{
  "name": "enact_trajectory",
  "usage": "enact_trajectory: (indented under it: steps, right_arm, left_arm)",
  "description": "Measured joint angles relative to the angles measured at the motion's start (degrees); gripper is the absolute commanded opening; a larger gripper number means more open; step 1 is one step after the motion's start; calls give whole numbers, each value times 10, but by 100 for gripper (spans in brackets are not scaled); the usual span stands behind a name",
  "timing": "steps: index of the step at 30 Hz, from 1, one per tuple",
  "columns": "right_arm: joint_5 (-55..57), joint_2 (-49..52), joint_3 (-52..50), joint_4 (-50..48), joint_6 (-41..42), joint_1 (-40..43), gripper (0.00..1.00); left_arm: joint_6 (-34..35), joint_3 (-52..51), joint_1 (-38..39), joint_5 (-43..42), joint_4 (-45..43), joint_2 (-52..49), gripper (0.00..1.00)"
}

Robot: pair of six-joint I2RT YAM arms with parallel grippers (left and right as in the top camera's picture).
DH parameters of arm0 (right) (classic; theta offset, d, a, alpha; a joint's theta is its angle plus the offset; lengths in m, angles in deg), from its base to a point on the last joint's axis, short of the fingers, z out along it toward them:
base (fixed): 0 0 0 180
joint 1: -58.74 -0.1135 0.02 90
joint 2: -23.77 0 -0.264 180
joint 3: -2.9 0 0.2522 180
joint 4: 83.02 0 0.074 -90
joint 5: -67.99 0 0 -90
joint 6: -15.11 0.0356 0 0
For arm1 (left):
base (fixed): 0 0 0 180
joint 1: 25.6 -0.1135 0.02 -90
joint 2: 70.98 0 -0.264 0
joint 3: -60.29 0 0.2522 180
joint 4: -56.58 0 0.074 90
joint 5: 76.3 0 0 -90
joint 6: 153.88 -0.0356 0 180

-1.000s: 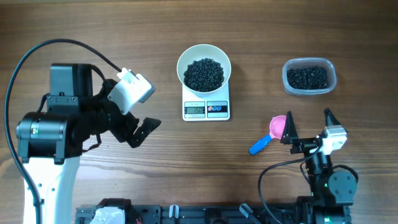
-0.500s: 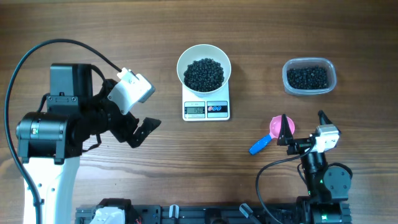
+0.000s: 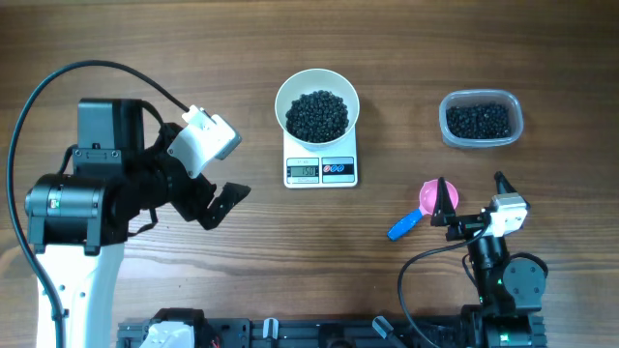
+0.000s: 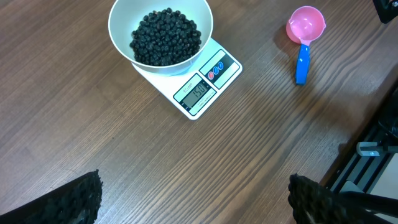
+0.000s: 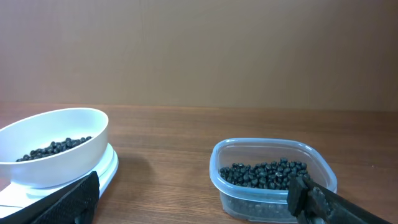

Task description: Scoop item into bowl and weigh 150g on scale

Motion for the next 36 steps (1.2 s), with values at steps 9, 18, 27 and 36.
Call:
enact_trajectory:
  steps: [9, 18, 27, 36]
  right_arm:
    - [0, 0, 0, 0, 0, 0, 100]
    - [0, 0, 0, 0, 0, 0, 100]
    - [0, 0, 0, 0, 0, 0, 100]
    - [0, 0, 0, 0, 0, 0, 100]
  left_arm:
    - [0, 0, 0, 0, 0, 0, 100]
    - [0, 0, 0, 0, 0, 0, 100]
    - [0, 0, 0, 0, 0, 0, 100]
    - [0, 0, 0, 0, 12, 0, 100]
